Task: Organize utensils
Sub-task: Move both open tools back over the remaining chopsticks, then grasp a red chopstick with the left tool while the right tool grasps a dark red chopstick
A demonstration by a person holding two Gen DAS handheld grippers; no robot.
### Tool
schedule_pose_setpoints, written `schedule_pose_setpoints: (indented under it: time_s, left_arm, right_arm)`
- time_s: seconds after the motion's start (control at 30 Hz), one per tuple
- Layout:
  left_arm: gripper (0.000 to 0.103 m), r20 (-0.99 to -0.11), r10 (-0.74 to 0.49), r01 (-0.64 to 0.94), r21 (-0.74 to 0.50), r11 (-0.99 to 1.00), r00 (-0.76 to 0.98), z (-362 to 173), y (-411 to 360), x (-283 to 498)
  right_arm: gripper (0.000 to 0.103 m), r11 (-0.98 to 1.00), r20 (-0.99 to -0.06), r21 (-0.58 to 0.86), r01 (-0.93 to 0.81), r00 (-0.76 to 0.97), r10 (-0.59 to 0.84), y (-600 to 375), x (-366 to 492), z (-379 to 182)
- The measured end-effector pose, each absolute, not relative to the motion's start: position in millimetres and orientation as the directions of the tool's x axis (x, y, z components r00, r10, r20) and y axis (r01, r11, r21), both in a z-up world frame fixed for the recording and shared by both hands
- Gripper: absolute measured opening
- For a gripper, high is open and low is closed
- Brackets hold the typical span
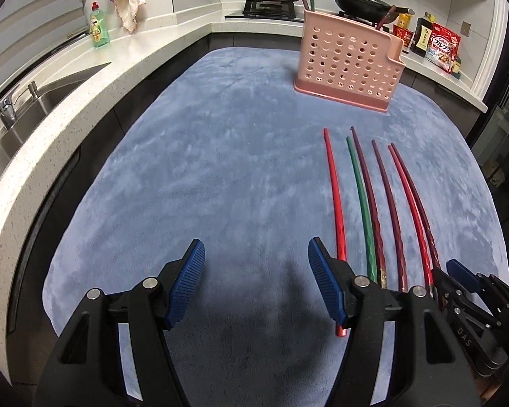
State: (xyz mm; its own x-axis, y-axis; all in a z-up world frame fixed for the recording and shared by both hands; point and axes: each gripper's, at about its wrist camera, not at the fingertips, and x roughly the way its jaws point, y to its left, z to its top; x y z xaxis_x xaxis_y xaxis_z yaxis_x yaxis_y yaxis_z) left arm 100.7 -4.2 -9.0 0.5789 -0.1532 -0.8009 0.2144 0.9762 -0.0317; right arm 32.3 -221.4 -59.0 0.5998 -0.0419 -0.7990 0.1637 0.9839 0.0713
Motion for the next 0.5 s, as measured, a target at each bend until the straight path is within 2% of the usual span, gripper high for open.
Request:
schedule_pose_setpoints:
  time_s: [0.27,0.37,0.5]
  left_arm:
    - [0.061,-0.806,-0.176,0.241,-0.043,0.970,0.566,-13,-14,95]
    - [0.068,-0.804,-0.184,0.248,-0.047,0.968,0.566,-14,-17,92]
    - [0.072,-0.806,-0.199,0.260,-0.059,0.964,0.558,-15,-21,88]
  right_arm:
    - [0.018,0.983,-0.795,0.072,0.169,0.605,-0.045,-226,24,-62]
    - [0.008,0.979,-0.796,0.079,0.186,0.604,-0.051,-230,19,-62]
    - [0.006,0.971,-0.798,0.115,0.209,0.601,-0.035,-238,11,-62]
